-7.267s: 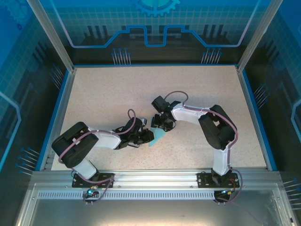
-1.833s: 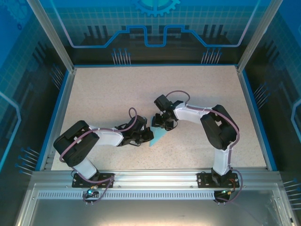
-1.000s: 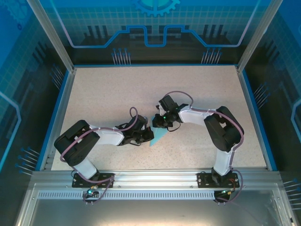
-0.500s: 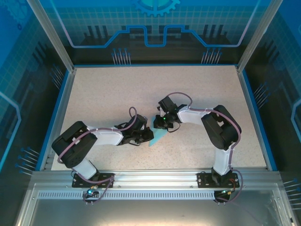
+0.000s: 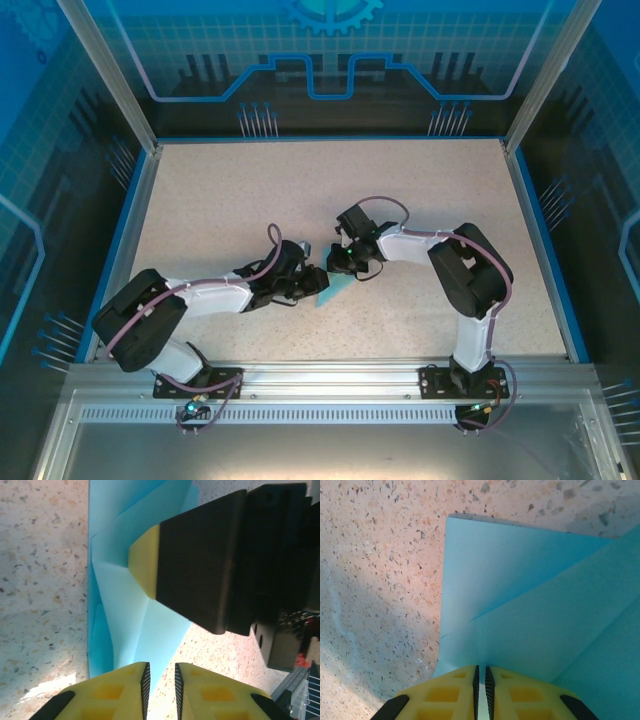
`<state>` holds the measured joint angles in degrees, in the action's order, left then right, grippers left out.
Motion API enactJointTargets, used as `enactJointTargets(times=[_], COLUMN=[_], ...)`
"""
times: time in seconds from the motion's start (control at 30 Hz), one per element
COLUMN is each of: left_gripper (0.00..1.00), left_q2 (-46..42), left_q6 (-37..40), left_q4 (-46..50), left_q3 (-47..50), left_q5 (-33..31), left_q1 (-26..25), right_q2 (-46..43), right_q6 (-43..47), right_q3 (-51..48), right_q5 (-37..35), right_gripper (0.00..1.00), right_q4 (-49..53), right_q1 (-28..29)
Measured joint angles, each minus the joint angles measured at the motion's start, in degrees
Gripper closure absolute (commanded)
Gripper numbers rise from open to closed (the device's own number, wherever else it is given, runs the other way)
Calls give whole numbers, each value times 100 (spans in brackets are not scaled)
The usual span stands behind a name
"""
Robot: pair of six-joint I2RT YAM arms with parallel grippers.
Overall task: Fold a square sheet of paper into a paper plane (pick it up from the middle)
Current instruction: Fourth fold the wing at the center of the table.
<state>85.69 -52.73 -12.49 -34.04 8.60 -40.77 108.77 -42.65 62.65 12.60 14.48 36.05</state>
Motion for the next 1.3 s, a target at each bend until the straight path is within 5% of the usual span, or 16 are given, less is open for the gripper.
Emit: enactJointTargets(times=[1.3], left_gripper=[72], left_q2=[24], left_q6=[-35], left_q4=[422], left_q3=[-9], left_q5=[278], left_q1=[-175], right_q2=[0], right_q6=[-149], right_q3=[0], right_q5=[-37], right_gripper=[86], right_q4=[0], right_q1=[0])
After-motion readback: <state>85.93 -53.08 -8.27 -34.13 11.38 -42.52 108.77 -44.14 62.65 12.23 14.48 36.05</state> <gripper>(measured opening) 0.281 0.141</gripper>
